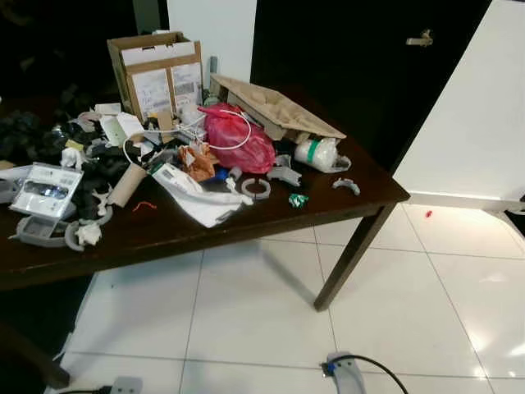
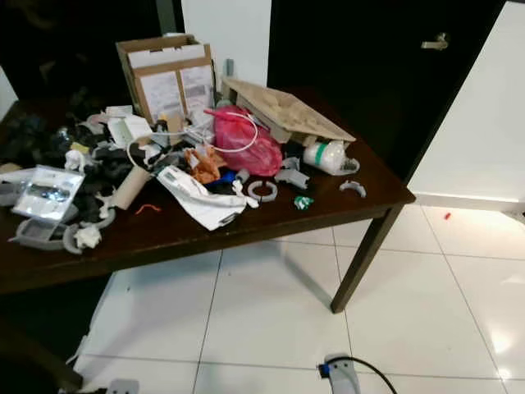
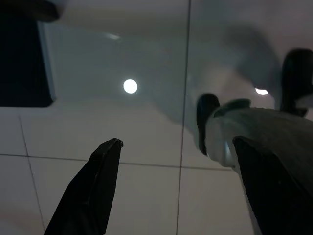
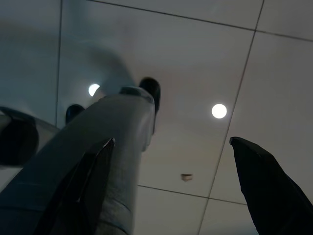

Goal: Picking trash to rubbish bin

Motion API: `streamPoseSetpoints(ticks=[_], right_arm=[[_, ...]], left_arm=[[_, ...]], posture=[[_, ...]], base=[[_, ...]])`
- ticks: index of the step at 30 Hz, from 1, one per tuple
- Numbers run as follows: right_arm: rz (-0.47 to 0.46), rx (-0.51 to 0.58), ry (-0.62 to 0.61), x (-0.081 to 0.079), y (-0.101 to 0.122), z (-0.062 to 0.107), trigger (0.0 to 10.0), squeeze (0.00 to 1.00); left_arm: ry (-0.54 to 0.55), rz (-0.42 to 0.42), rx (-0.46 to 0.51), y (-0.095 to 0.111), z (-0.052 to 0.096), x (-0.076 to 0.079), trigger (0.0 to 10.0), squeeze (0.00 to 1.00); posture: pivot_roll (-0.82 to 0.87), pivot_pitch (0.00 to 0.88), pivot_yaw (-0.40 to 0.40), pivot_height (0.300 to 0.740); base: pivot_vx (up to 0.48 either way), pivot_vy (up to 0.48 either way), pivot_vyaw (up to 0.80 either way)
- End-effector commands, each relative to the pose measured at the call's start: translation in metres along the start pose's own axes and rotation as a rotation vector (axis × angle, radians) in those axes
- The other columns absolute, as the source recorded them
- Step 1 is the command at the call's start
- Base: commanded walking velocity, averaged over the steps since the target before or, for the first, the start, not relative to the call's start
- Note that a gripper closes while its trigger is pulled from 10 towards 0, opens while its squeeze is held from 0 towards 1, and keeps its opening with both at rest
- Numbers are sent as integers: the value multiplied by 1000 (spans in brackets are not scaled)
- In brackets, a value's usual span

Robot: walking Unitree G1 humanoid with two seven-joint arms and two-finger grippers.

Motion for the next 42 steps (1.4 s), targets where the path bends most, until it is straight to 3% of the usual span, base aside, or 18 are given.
streamPoseSetpoints(ticks=[1,13,17,22,33,38,41,42], right_arm=[[-7,9,5,-1,4,0,10000,0],[-17,9,8,-2,3,-1,10000,0],[-18,8,7,-1,2,0,10000,0],[-18,7,6,-1,2,0,10000,0],[-11,6,5,0,2,0,10000,0],[-26,8,-33,9,3,1,10000,0],[-112,43,-127,34,8,7,10000,0],[-112,43,-127,34,8,7,10000,0]], left_arm=[[4,7,-27,-9,1,-1,10000,0],[3,6,-29,-10,1,-1,10000,0],[5,29,-13,-8,1,-2,10000,0],[13,-12,-36,-11,2,-4,10000,0],[36,25,-46,-17,3,-8,10000,0],[53,52,-50,-19,4,-13,10000,0],[88,118,-58,-26,6,-22,10000,0],[88,118,-58,-26,6,-22,10000,0]], posture=[[128,75,-51,740],[121,76,-49,740],[122,77,-48,740],[125,77,-49,740],[135,73,-50,740],[137,72,-48,740],[140,74,-48,740],[140,74,-48,740]], base=[[382,0,0],[372,0,0],[0,0,0],[0,-277,0],[0,-218,0],[0,0,0],[0,0,0],[0,0,0]])
Point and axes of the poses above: a point about 5 cm out from each wrist's last joint towards the gripper, its own z axis pointing back from the gripper into the wrist, its own y axis along the axis of the wrist's last joint, x = y × z, the point moved 3 cm from there along -z, pointing out of the wrist towards the gripper, and after that the axes turned 2 degrees about -z, right-handed, at the moved point
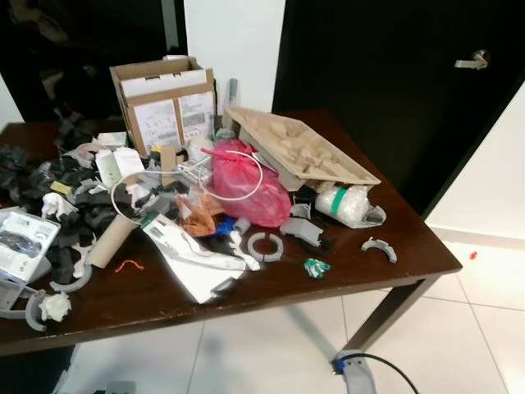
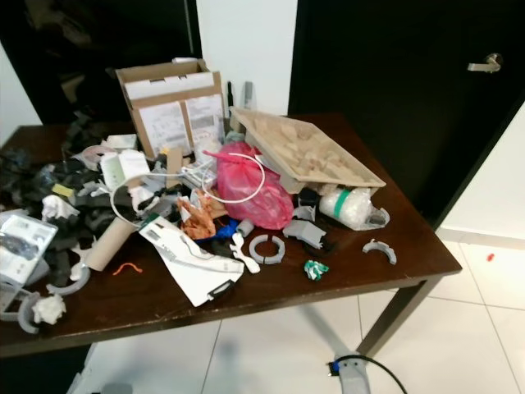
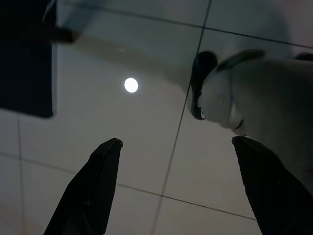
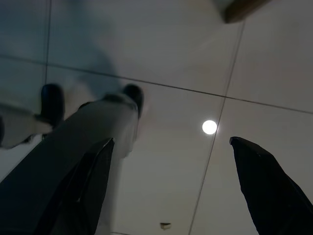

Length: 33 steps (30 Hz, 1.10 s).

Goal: Picking trash to rubbish bin

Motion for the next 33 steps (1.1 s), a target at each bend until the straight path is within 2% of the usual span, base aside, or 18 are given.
streamPoseSetpoints(ticks=[1,5,8,9,10,11,12,13,15,17,18,21,24,25,26,30,32,33], right_arm=[[-51,19,-57,14,4,2,10000,0],[-118,54,-127,40,10,7,10000,0],[-140,66,-147,48,12,9,10000,0],[-178,92,-180,61,17,13,10000,0],[-178,92,-180,61,17,13,10000,0],[-210,117,-203,71,22,16,10000,0],[-210,117,-203,71,22,16,10000,0],[-264,159,-261,88,30,22,10000,0],[-264,159,-261,88,30,22,10000,0],[-339,227,-414,128,46,39,10000,0],[-358,252,-499,148,52,49,10000,0],[-369,268,-563,163,57,58,10000,0],[-399,327,-786,206,74,90,10000,0],[-399,327,-786,206,74,90,10000,0],[-413,378,-846,218,86,102,10000,0],[-438,475,-918,232,107,120,10000,0],[-508,672,-943,242,148,145,10000,0],[-508,672,-943,242,148,145,10000,0]], left_arm=[[51,45,-24,-10,3,-16,10000,0],[108,140,-42,-22,6,-31,10000,0],[130,178,-49,-27,8,-36,10000,0],[177,251,-68,-38,11,-45,10000,0],[177,251,-68,-38,11,-45,10000,0],[225,334,-81,-48,15,-54,10000,0],[225,334,-81,-48,15,-54,10000,0],[309,464,-90,-60,21,-69,10000,0],[309,464,-90,-60,21,-69,10000,0],[466,665,-90,-81,36,-100,10000,0],[513,695,-88,-87,43,-112,10000,0],[529,697,-87,-91,46,-119,10000,0],[455,612,-72,-87,44,-117,10000,0],[455,612,-72,-87,44,-117,10000,0],[418,559,-73,-84,41,-111,10000,0],[365,498,-72,-79,36,-99,10000,0],[272,390,-64,-66,25,-74,10000,0],[272,390,-64,-66,25,-74,10000,0]], posture=[[141,79,-50,740],[145,85,-54,740],[145,88,-54,740],[149,95,-58,740],[149,95,-58,740],[152,96,-61,740],[152,96,-61,740],[161,98,-70,740],[161,98,-70,740],[175,107,-81,740],[175,107,-81,740],[177,113,-80,740],[181,115,-80,740],[181,115,-80,740],[180,114,-78,740],[180,116,-76,740],[166,112,-73,740],[166,112,-73,740]], base=[[0,0,0],[0,0,0],[0,0,0],[0,0,0],[0,0,0],[0,0,0],[0,0,0],[0,0,0],[0,0,0],[0,0,0],[0,0,0],[0,0,0],[0,0,0],[0,0,0],[0,0,0],[0,0,0],[0,0,0],[0,0,0]])
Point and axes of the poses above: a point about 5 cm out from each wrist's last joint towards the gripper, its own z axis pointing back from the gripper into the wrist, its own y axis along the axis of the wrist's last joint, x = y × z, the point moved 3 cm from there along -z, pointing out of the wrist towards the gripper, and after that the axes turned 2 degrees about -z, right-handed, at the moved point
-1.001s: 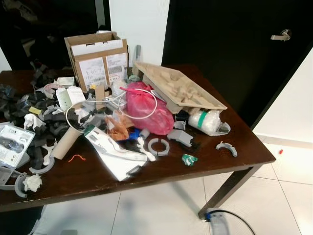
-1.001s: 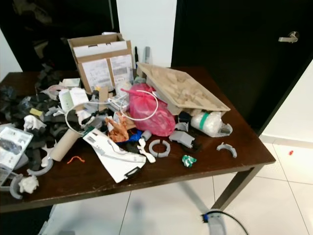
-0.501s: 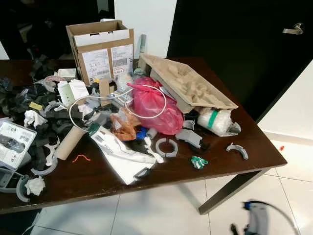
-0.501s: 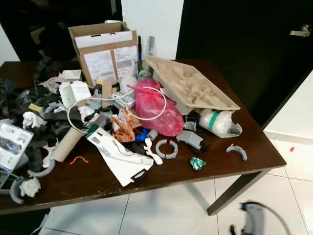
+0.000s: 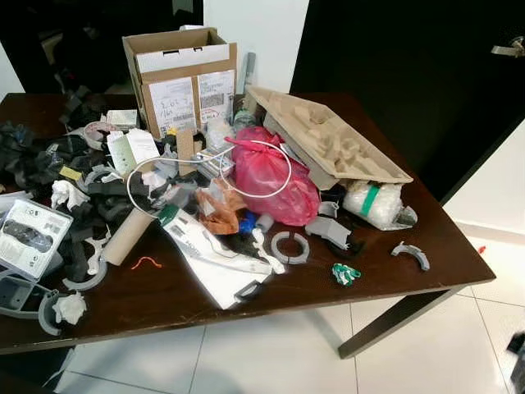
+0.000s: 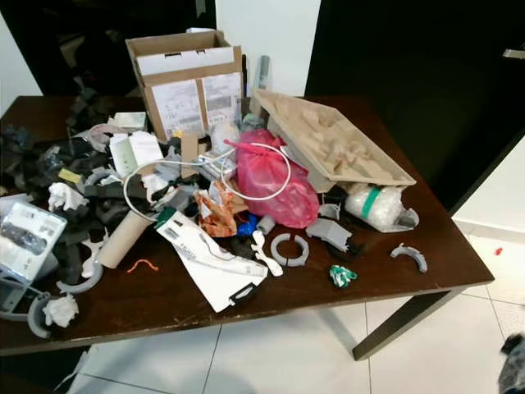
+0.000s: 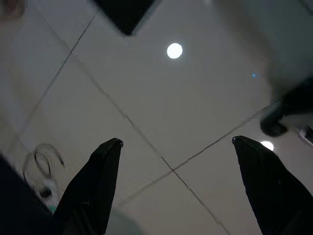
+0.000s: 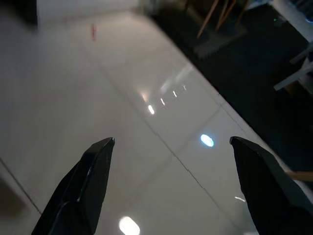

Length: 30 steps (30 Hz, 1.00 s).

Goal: Picking trash to rubbish bin

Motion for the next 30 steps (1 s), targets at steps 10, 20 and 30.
streamPoseSetpoints(ticks=[10,20,30], right_arm=[[-525,418,443,-64,140,17,10000,0],[-654,586,1245,-136,187,87,10000,0],[-494,626,2020,-149,167,169,10000,0]], left_arm=[[-230,-368,-7,-9,4,67,10000,0],[-262,-408,-2,-9,5,78,10000,0],[-298,-464,1,-9,7,88,10000,0]], posture=[[162,108,-74,740],[155,112,-76,740],[152,101,-72,740]], base=[[0,0,0],[0,0,0],[0,0,0]])
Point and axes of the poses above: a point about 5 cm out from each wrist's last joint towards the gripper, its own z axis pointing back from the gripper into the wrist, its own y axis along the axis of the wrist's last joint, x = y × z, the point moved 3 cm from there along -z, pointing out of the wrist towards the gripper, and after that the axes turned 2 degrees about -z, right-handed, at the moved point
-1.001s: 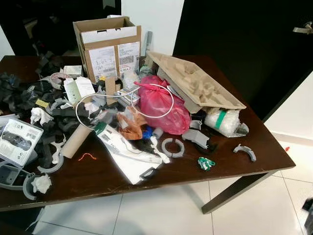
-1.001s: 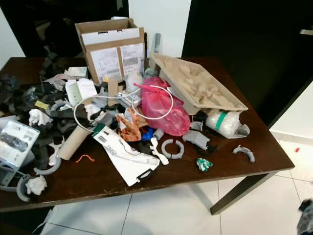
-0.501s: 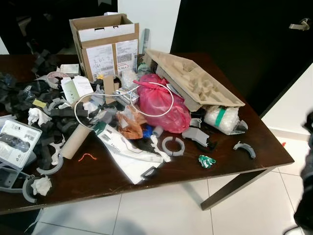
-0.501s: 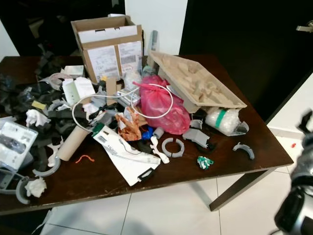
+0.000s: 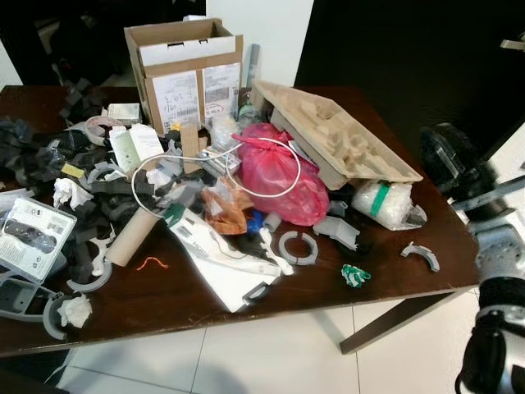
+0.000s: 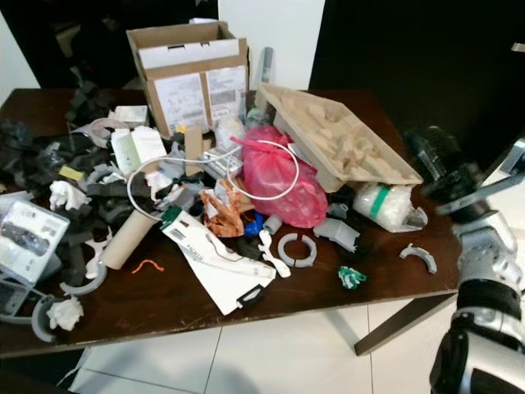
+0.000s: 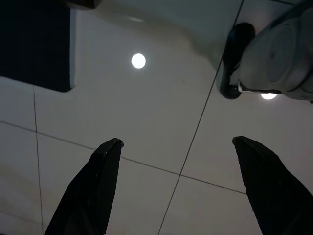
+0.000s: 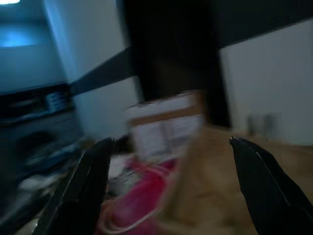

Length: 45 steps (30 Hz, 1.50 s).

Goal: Picking trash to rubbish bin

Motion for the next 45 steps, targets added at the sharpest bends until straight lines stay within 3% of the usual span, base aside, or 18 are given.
streamPoseSetpoints(ticks=[1,3,6,8,9,11,14,15,17,18,22,23,26,27,30,31,39,45], right_arm=[[-22,-18,80,-9,-1,-2,10000,0],[-118,-128,281,-39,-20,-5,10000,0],[-156,-206,368,-54,-33,-6,10000,0],[-205,-357,495,-79,-58,-5,10000,0],[-205,-357,495,-79,-58,-5,10000,0],[-225,-464,581,-99,-76,-5,10000,0],[-234,-497,610,-107,-83,-5,10000,0],[-242,-527,636,-116,-94,-7,10000,427],[-242,-527,636,-116,-94,-7,10000,427],[-243,-551,643,-121,-104,-10,10000,1000],[-212,-610,633,-131,-131,-17,10000,1000],[-185,-650,608,-141,-157,-24,10000,1000],[-178,-661,602,-145,-164,-25,10000,1000],[-141,-697,573,-148,-179,-28,10000,1000],[-99,-719,549,-152,-190,-33,10000,1000],[-53,-717,516,-155,-197,-42,10000,0],[13,-630,435,-160,-202,-68,10000,0],[64,-652,452,-165,-208,-68,10000,0]], left_arm=[[-27,-9,-34,-11,1,9,10000,0],[-31,-31,-34,-10,1,9,10000,0],[-30,-37,-34,-10,1,8,10000,0],[-29,-43,-32,-9,1,6,10000,0],[-29,-43,-32,-9,1,6,10000,0],[-28,-46,-30,-8,1,5,10000,0],[-28,-47,-29,-7,1,5,10000,0],[-24,-43,-28,-7,1,5,10000,0],[-24,-43,-28,-7,1,5,10000,0],[-22,-39,-27,-6,0,5,10000,0],[-16,-29,-29,-7,0,4,10000,0],[-11,-23,-34,-9,1,4,10000,0],[-10,-21,-35,-9,1,4,10000,0],[-2,-9,-39,-11,1,3,10000,0],[6,4,-43,-13,2,3,10000,0],[12,15,-50,-16,2,2,10000,0],[33,32,-65,-24,4,-3,10000,0],[33,34,-71,-26,4,-3,10000,0]], posture=[[152,101,-72,740],[148,96,-68,740],[148,95,-67,740],[147,92,-66,740],[147,92,-66,740],[143,91,-66,740],[142,92,-67,740],[142,93,-67,740],[142,93,-67,740],[144,95,-68,740],[145,97,-71,740],[150,99,-77,740],[150,99,-77,740],[158,99,-80,740],[160,100,-81,740],[161,100,-80,740],[169,102,-87,740],[173,102,-89,740]], base=[[0,0,0],[0,0,0],[0,0,0],[0,0,0],[0,0,0],[0,0,0],[0,0,0],[0,0,0],[0,0,0],[0,0,0],[0,0,0],[0,0,0],[0,0,0],[0,0,0],[0,0,0],[0,0,0],[0,0,0],[0,0,0]])
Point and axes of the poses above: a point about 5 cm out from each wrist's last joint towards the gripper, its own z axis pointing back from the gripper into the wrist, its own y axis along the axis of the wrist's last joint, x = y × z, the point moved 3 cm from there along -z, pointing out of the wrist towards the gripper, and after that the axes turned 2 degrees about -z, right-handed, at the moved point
